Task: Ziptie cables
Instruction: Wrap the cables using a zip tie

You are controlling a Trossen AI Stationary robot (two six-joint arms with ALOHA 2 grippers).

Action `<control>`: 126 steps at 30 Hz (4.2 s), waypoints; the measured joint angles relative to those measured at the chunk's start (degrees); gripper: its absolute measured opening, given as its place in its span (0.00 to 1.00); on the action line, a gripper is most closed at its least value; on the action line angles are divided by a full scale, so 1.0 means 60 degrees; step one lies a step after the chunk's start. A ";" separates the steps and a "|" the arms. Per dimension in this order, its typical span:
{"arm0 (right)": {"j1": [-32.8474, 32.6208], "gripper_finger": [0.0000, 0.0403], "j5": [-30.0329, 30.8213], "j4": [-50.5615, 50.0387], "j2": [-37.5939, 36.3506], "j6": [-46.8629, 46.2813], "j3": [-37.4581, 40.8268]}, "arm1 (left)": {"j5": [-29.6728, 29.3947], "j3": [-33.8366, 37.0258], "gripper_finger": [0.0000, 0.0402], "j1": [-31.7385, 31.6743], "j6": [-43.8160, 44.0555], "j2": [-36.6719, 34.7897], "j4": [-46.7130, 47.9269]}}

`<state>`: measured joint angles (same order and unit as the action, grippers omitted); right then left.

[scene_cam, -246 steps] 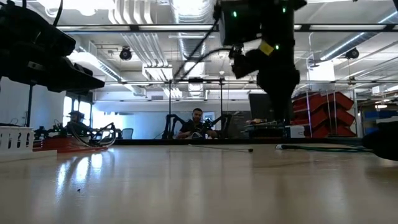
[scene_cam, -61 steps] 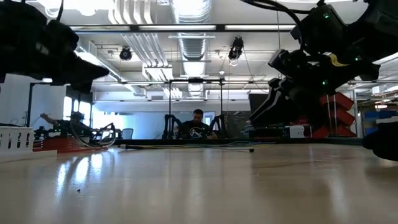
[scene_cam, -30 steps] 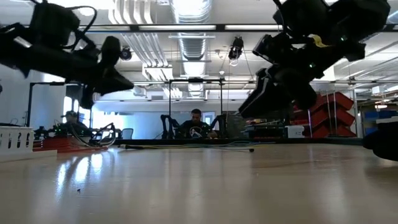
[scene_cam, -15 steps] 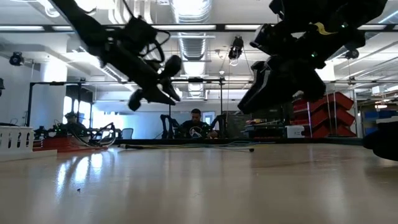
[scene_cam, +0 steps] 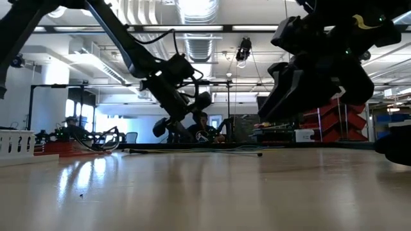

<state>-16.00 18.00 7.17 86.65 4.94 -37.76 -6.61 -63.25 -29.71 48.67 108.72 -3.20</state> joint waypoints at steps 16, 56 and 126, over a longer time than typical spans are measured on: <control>0.0267 0.30 0.0315 0.0018 0.0000 0.0280 0.0317 | 0.0231 -0.0276 0.39 -0.0215 -0.0201 0.1010 -0.0323; 0.1594 0.00 0.1198 0.1656 0.1869 -0.2986 0.0302 | 0.0728 -0.0302 0.31 -0.0271 -0.4260 -0.0295 0.1714; 0.1397 0.00 -0.0634 -0.0734 0.2765 0.1613 -0.1603 | 0.2212 -0.2544 0.32 -0.0574 -0.4860 0.1614 0.2490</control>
<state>-7.62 14.20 2.76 103.24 14.62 -47.37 6.66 -78.52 -33.16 19.51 118.41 11.74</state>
